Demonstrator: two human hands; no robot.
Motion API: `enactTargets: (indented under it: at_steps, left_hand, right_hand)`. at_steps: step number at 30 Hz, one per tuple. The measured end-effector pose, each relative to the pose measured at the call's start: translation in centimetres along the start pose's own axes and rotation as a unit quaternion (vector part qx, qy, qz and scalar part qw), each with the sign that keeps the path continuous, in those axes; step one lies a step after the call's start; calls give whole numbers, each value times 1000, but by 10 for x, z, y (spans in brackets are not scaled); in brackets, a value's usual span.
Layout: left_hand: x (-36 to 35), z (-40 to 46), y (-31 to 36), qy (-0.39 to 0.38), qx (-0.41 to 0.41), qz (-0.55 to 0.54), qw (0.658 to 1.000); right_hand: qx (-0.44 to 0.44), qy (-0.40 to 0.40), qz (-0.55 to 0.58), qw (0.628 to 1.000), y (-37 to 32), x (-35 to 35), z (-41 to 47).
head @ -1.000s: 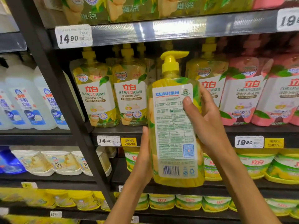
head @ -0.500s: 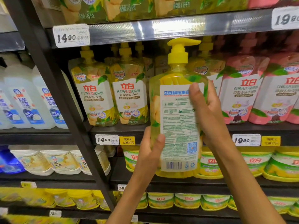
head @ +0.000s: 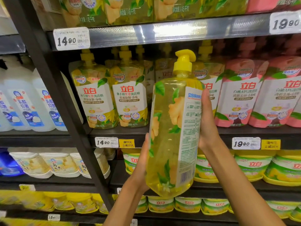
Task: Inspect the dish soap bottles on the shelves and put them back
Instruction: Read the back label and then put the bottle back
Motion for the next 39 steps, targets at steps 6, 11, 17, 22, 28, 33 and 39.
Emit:
enactTargets:
  at_steps: [6, 11, 17, 22, 28, 33, 39]
  left_hand:
    - [-6, 0, 7, -8, -48, 103, 993]
    - [-10, -1, 0, 10, -56, 180, 982]
    - [1, 9, 11, 39, -12, 163, 986]
    - [-2, 10, 13, 33, 17, 72, 997]
    - [-21, 2, 29, 51, -30, 117, 991]
    - [-20, -13, 34, 54, -17, 169, 984]
    - [-31, -24, 47, 77, 6, 153, 985]
  right_hand:
    - [25, 144, -194, 970, -9, 0, -7]
    - [29, 134, -128, 982, -6, -7, -19]
    - [8, 60, 37, 998, -6, -5, -18]
    - [-14, 37, 64, 997, -2, -6, -15]
    - [-25, 121, -136, 983, -17, -4, -6]
    - [-31, 160, -151, 975, -4, -3, -6]
    - [-135, 89, -46, 986, 1, -5, -2]
Point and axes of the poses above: each hand's wrist, its own z-axis towards the middle knuckle, its own x-axis out of the back of the hand, y = z × x, the point moved 2 cm from there along z, towards the middle knuckle, and after that the axes turned 14 degrees about -x, right-handed, at the moved point
